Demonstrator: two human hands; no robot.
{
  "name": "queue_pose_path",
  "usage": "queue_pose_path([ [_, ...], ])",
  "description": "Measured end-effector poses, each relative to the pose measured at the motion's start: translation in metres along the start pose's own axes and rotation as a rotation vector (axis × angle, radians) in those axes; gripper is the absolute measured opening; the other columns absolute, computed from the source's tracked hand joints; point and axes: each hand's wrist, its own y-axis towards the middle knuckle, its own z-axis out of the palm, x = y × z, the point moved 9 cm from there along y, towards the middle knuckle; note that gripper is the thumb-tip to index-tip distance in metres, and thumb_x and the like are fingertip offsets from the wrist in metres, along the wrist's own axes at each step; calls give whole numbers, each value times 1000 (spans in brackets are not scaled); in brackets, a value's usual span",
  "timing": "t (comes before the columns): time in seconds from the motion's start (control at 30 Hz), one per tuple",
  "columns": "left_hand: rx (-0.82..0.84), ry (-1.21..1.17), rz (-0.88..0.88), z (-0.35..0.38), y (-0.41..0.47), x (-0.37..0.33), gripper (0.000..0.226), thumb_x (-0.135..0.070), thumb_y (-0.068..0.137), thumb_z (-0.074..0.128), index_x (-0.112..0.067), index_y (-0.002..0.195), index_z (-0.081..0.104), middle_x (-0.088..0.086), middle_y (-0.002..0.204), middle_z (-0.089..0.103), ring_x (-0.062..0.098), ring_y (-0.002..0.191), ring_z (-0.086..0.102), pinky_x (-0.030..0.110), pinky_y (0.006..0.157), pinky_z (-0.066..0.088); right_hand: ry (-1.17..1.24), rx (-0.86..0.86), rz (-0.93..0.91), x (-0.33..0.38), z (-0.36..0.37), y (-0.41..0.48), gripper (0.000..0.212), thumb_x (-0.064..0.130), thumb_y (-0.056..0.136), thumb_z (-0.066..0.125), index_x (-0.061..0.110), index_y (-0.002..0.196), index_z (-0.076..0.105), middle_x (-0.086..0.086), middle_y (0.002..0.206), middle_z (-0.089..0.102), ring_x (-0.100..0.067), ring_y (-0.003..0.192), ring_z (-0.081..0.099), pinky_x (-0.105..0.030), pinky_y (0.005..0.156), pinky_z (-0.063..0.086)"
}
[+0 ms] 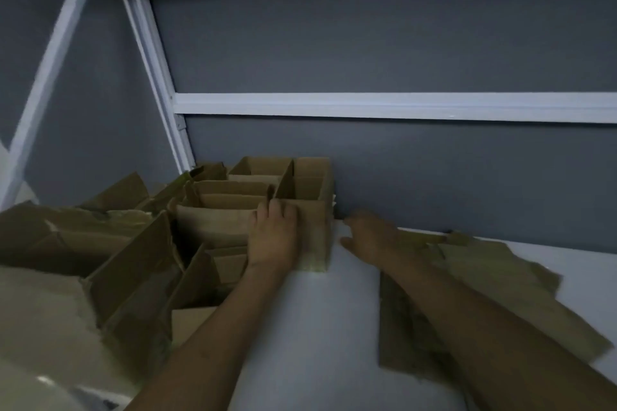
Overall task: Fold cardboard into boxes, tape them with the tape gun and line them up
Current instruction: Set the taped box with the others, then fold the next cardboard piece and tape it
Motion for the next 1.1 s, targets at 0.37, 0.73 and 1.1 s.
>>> queue_pose_path([
  [0.37,229,-163,318,32,-37,-163,44,-40,95,50,-15,131,51,8,129,52,29,117,52,37,93,43,-244,86,120,-103,-63,-130,32,33,96,50,14,118,63,-6,126,58,-25,111,53,-29,93,41],
  [0.73,642,-485,153,93,-108,-216,86,-61,86,58,-17,152,24,11,156,26,29,138,34,33,113,30,-102,292,10,-201,-10,-205,84,59,84,59,31,152,17,6,159,10,-20,146,12,-35,118,12],
  [1.1,447,-634,13,72,-101,-232,60,-52,96,44,-7,134,46,11,132,56,21,124,48,17,103,24,-213,99,-65,-207,-8,-210,77,66,90,10,18,132,53,-7,134,55,-25,122,51,-34,100,40],
])
